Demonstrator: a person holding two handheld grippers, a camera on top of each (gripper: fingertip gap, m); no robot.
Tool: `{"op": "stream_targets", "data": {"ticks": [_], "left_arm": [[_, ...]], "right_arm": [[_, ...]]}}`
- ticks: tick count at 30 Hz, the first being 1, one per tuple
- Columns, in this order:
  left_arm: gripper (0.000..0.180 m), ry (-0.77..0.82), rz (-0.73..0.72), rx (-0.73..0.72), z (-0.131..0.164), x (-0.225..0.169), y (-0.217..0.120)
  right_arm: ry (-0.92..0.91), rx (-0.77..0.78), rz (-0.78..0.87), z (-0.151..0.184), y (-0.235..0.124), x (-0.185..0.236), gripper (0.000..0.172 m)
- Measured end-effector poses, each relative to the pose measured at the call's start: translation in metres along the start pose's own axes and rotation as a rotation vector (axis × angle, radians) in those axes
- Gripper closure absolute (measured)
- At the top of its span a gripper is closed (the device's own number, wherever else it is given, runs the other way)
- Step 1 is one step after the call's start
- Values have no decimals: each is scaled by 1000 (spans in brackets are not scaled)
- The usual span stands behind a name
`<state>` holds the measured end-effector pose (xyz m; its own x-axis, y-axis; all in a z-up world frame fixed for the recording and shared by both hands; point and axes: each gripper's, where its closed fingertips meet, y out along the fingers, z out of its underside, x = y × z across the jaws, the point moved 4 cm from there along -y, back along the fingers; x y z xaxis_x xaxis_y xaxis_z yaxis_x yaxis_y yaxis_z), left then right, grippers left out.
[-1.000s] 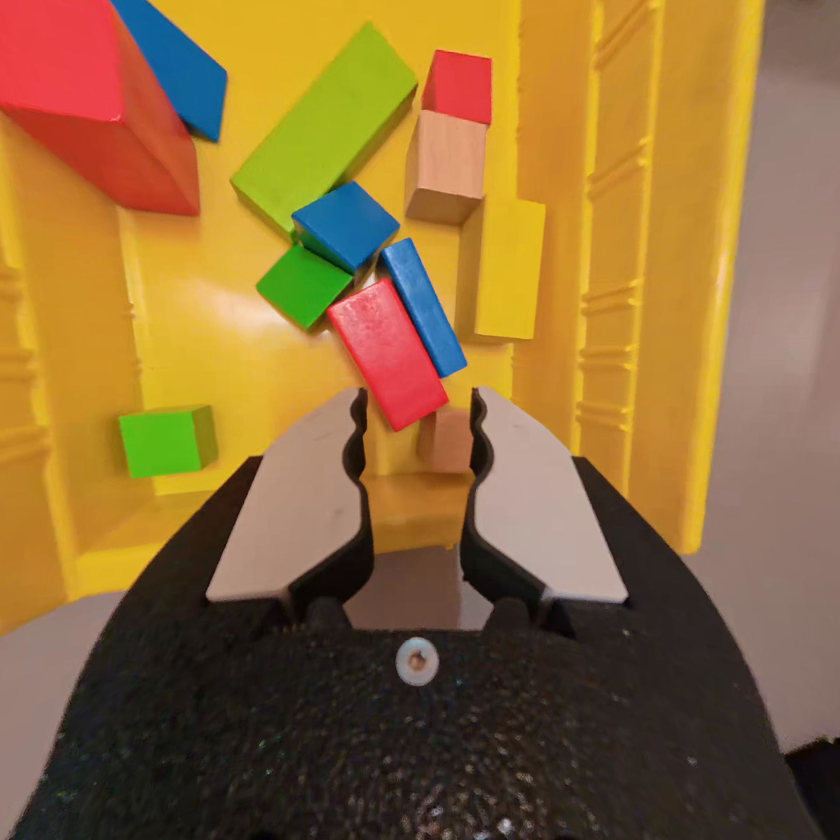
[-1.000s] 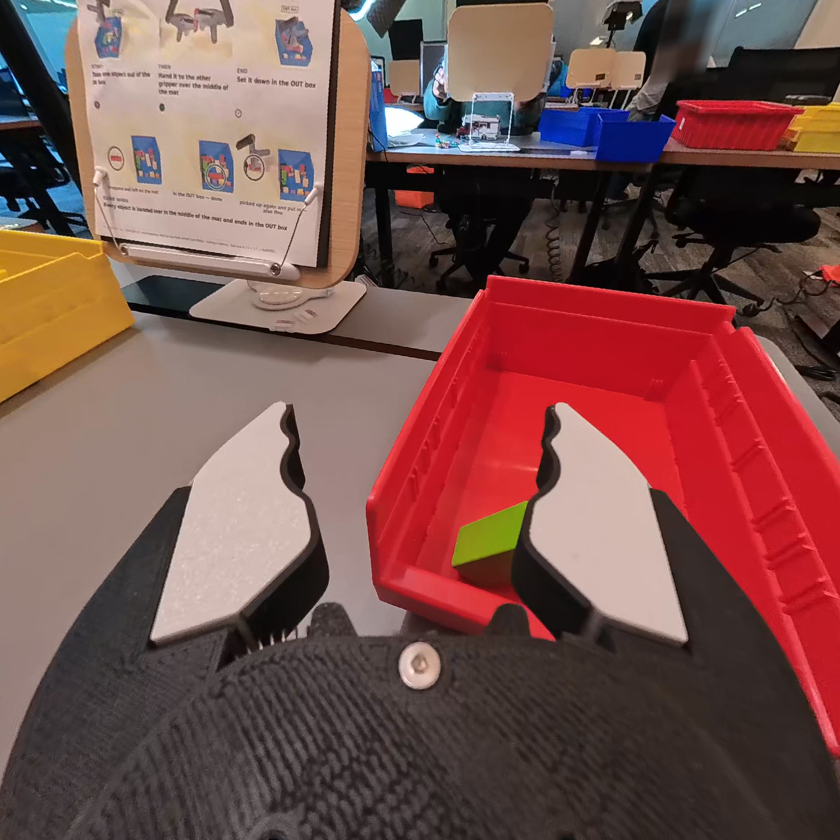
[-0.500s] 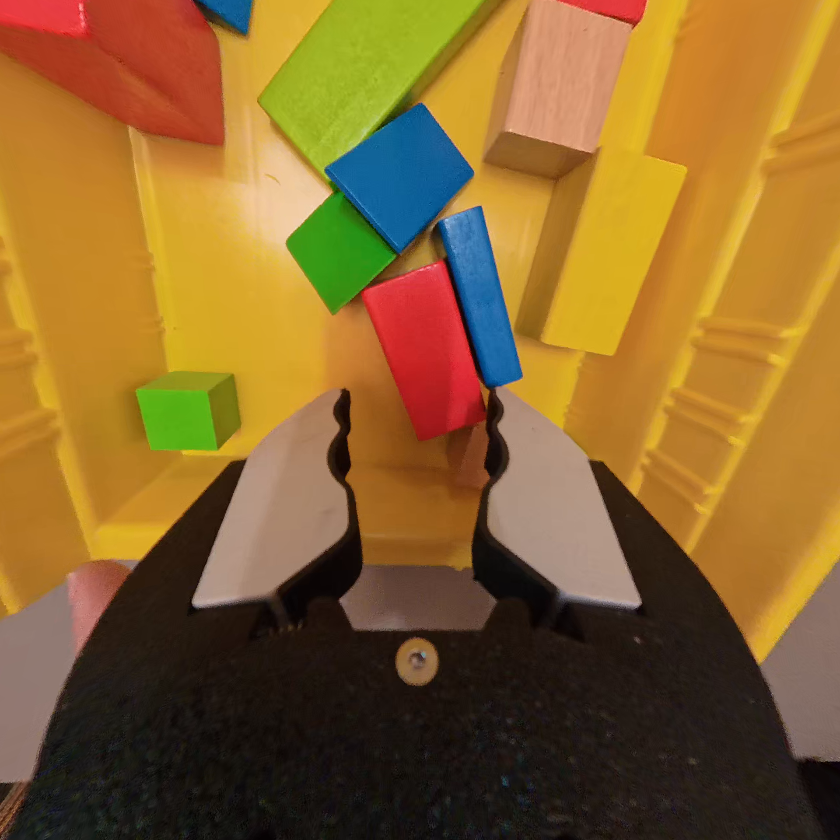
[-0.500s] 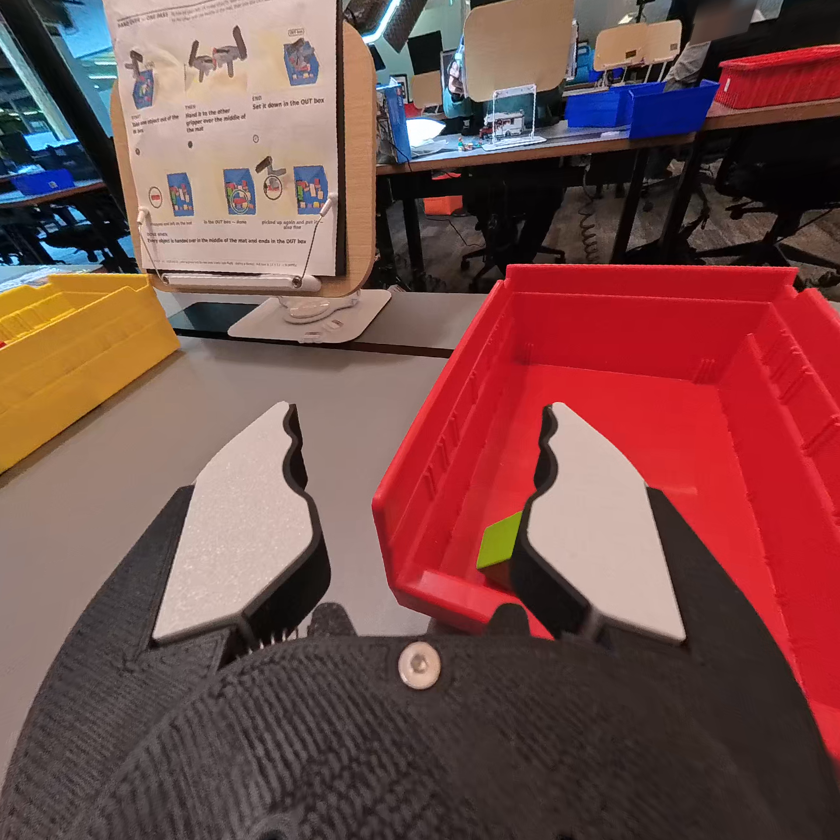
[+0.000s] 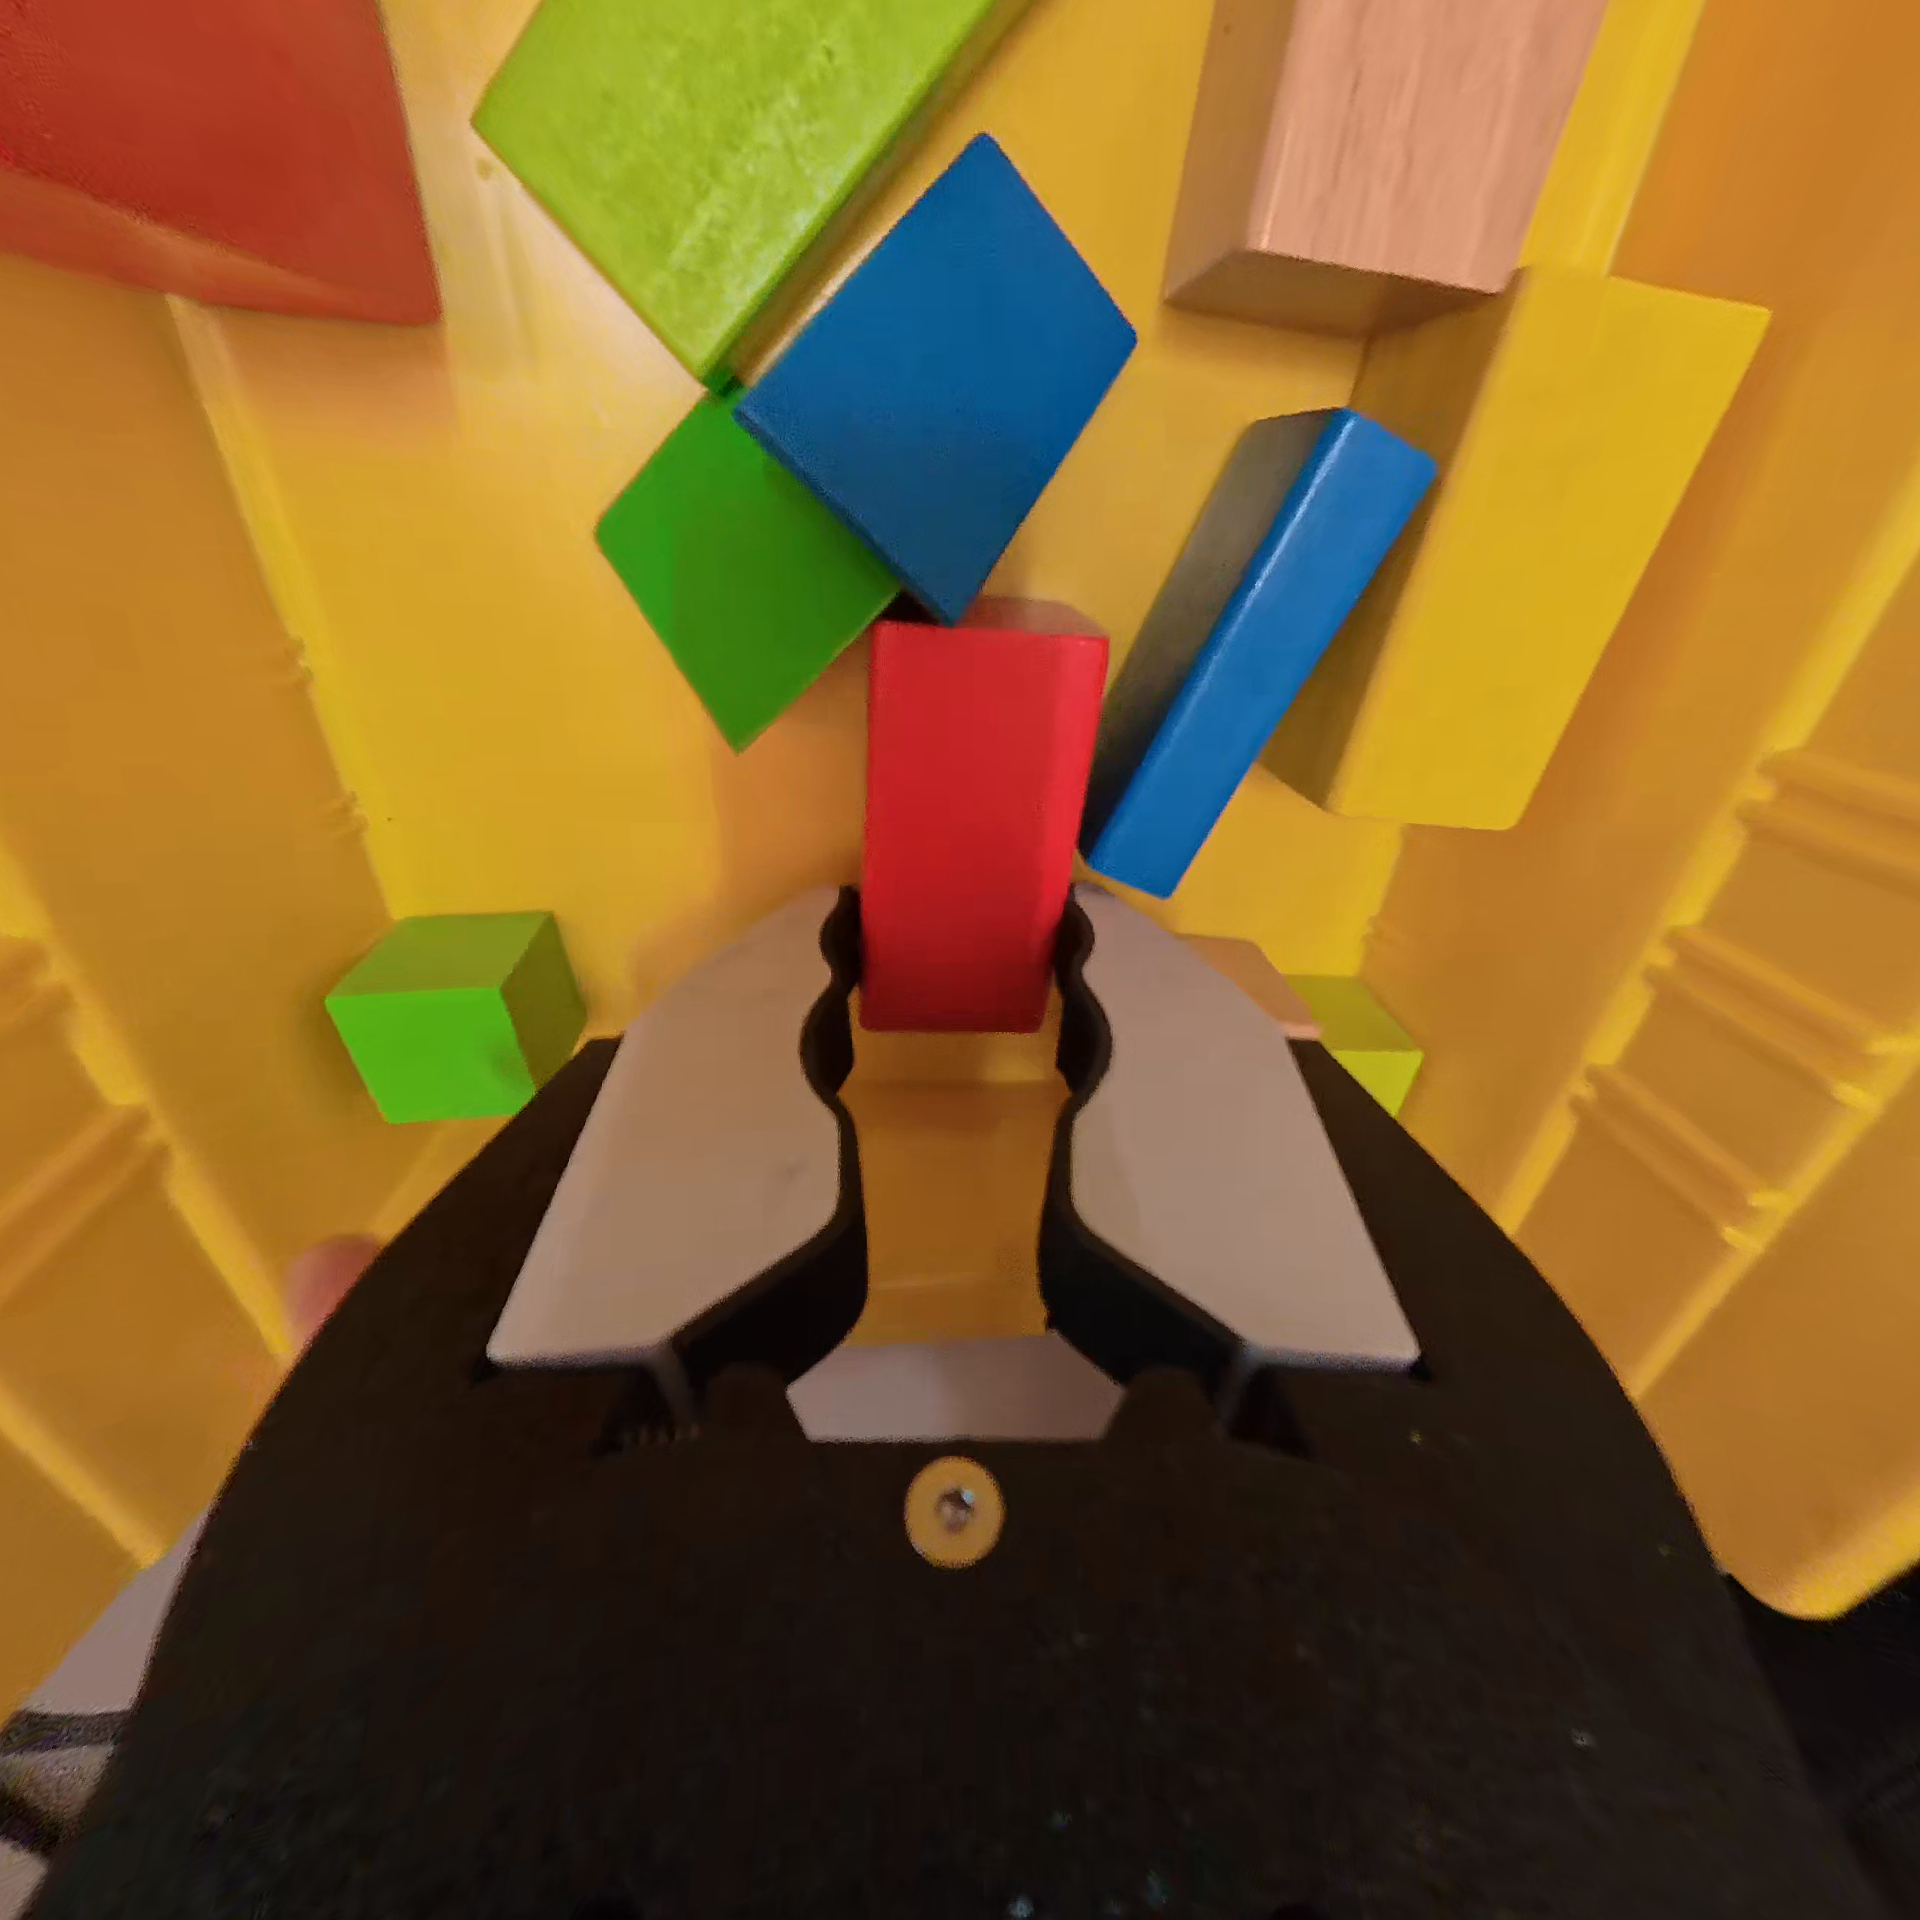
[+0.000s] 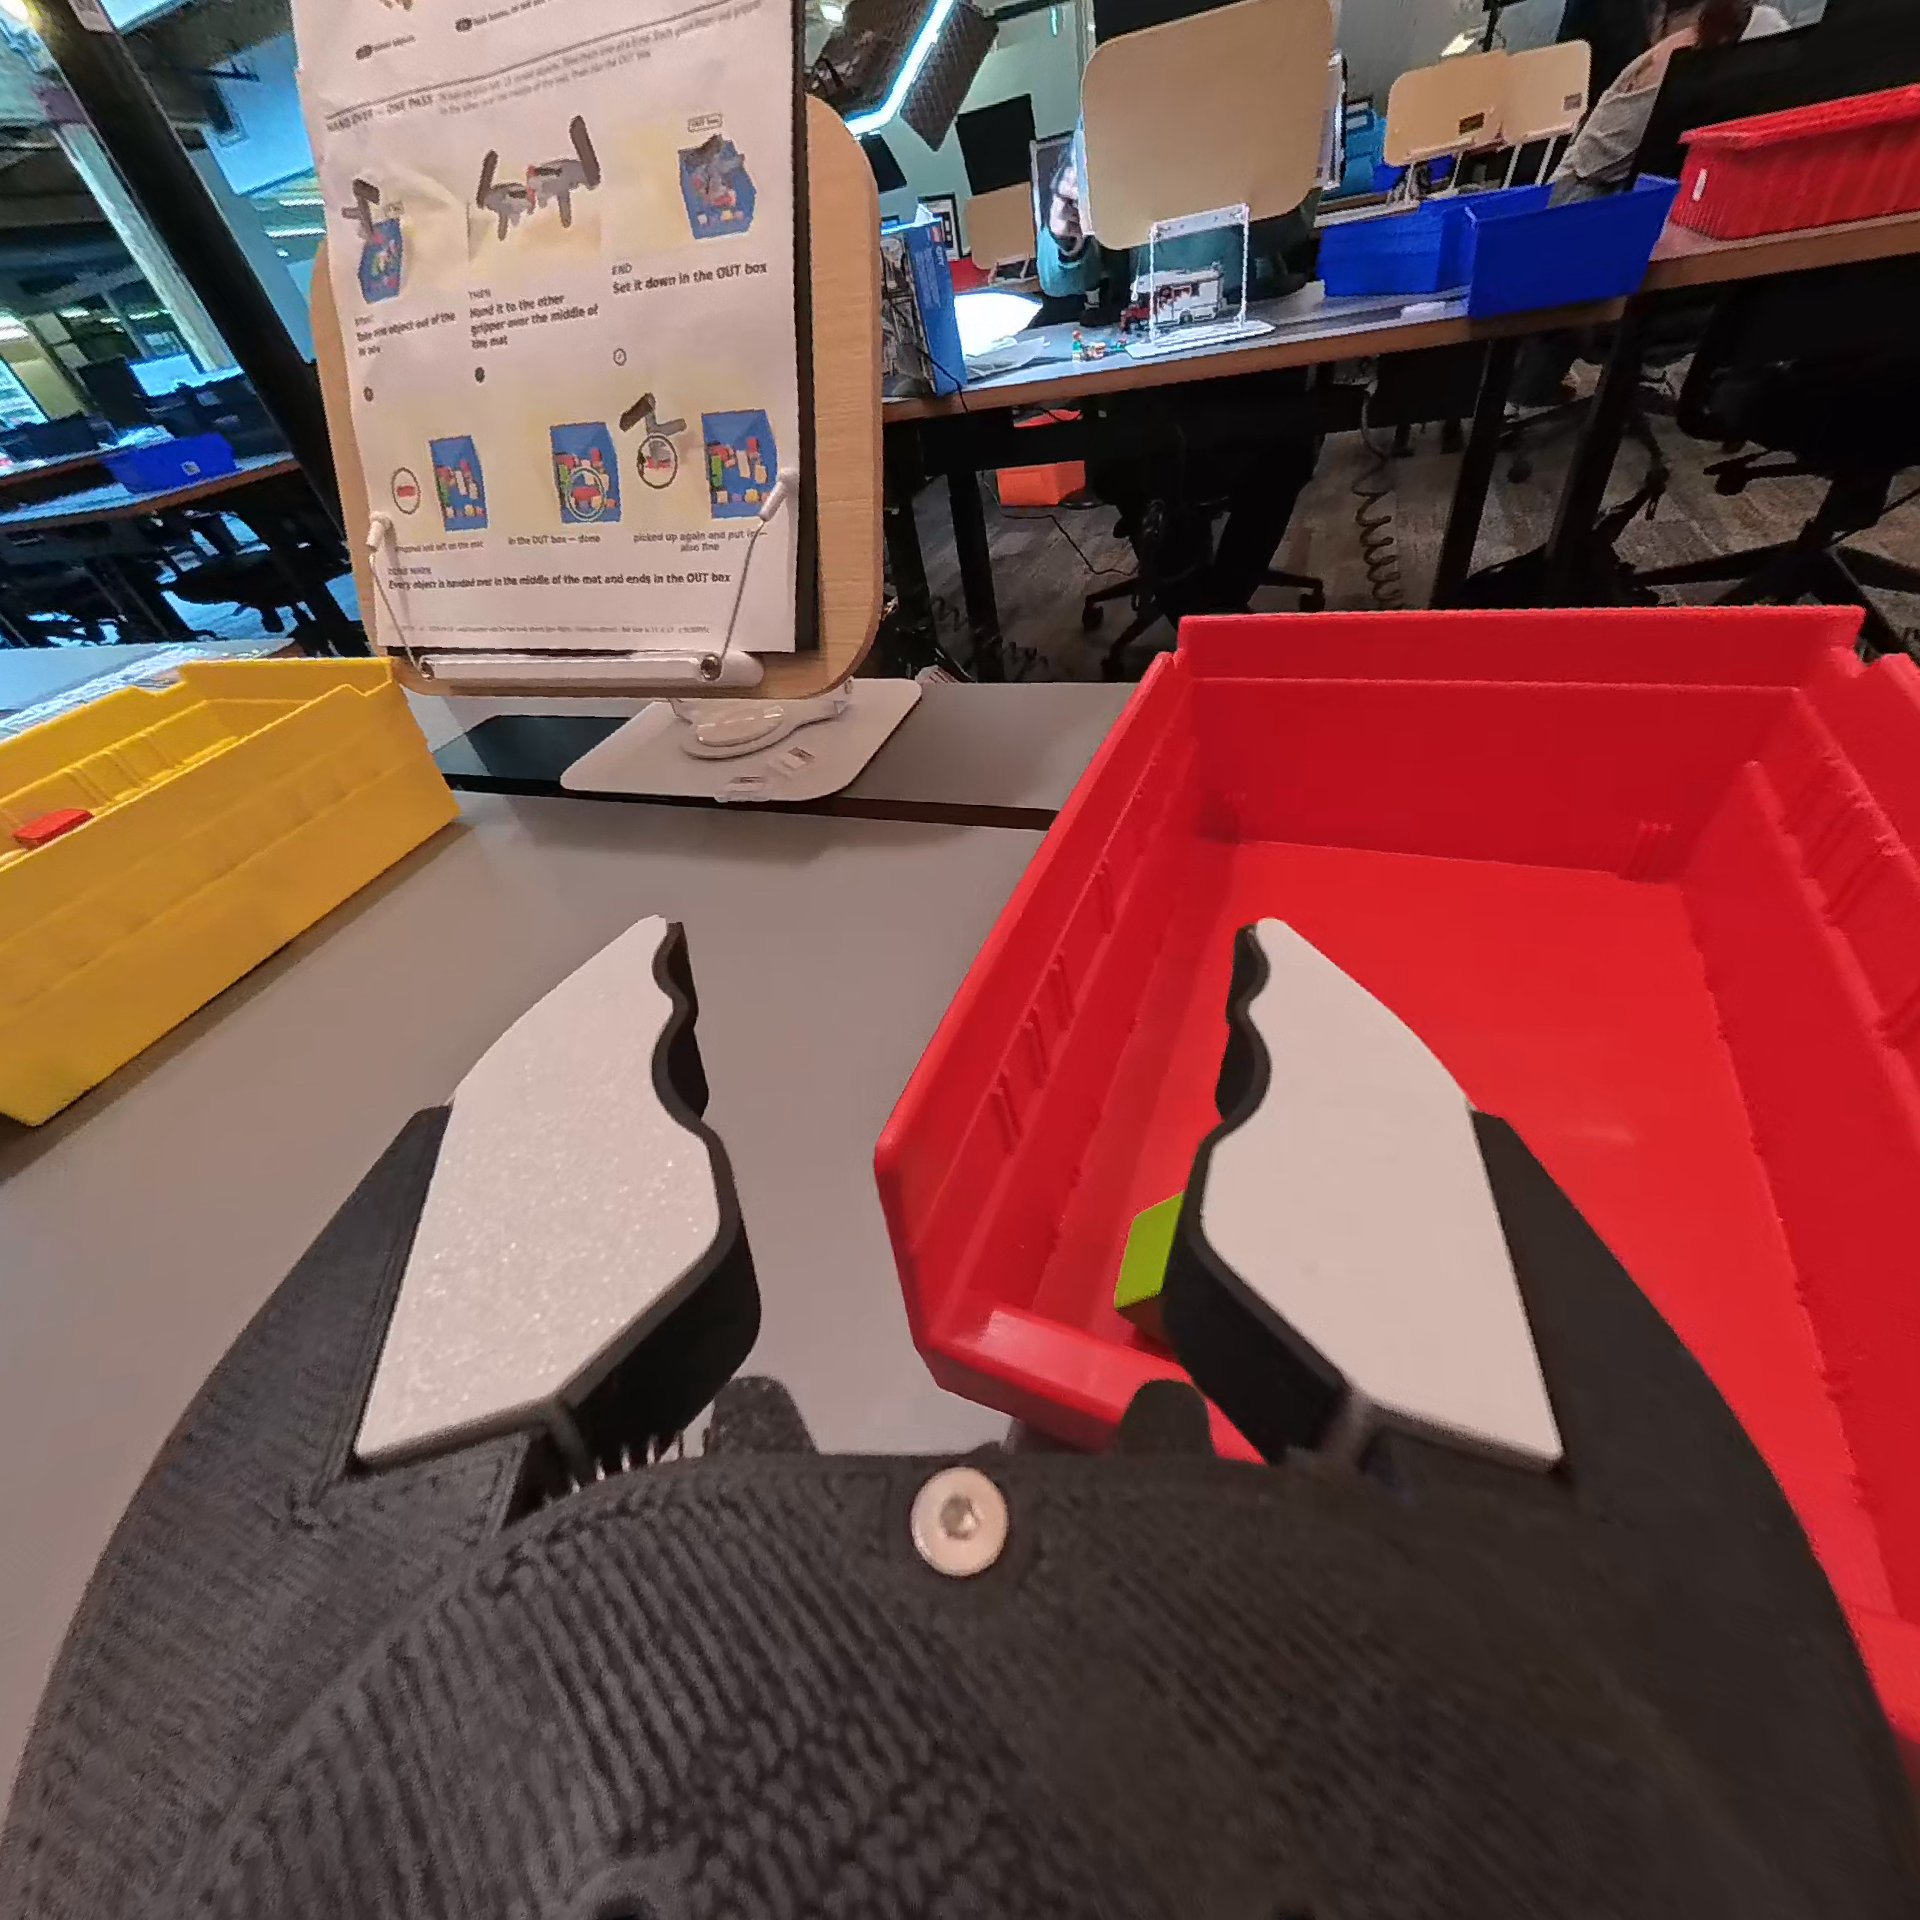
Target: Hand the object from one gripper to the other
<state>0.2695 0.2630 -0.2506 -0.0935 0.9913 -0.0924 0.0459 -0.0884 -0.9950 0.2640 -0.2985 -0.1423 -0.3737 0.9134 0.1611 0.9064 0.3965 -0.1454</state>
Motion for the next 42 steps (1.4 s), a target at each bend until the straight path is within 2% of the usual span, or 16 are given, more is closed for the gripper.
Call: {"op": "stream_targets", "data": {"ticks": [4, 8, 12, 16, 19, 22, 26, 31, 34, 37, 42], "left_arm": [[146, 99, -51, 32, -2, 0, 4], [146, 183, -80, -16, -5, 5, 2], [146, 176, -36, -185, -7, 7, -32], [146, 239, 147, -432, 0, -22, -92], [146, 390, 424, -587, 18, -77, -129], [146, 569, 661, -684, 46, -139, -148], [146, 803, 858, -735, 85, -212, -148], [146, 973, 1009, -680, 116, -269, -129], [146, 1004, 1048, -635, 124, -285, -118], [146, 1016, 1075, -634, 129, -292, -114], [146, 1009, 1087, -616, 130, -296, -106]], "right_arm": [[-17, -5, -1, -2, 0, 3, 74], [-17, 1, -16, -3, 1, 7, 74], [-51, -5, -47, -8, 0, 17, 71], [-74, 28, -173, -8, 6, 41, 64], [-62, 22, -386, -9, 10, 82, 69], [26, 4, -652, -10, 11, 133, 72], [193, -51, -916, -17, 5, 186, 77], [222, -6, -1083, -10, -3, 219, 82], [202, -18, -1160, -12, -10, 229, 109], [191, -31, -1106, -11, -5, 224, 140], [170, 9, -1097, -6, -4, 224, 139]]}}
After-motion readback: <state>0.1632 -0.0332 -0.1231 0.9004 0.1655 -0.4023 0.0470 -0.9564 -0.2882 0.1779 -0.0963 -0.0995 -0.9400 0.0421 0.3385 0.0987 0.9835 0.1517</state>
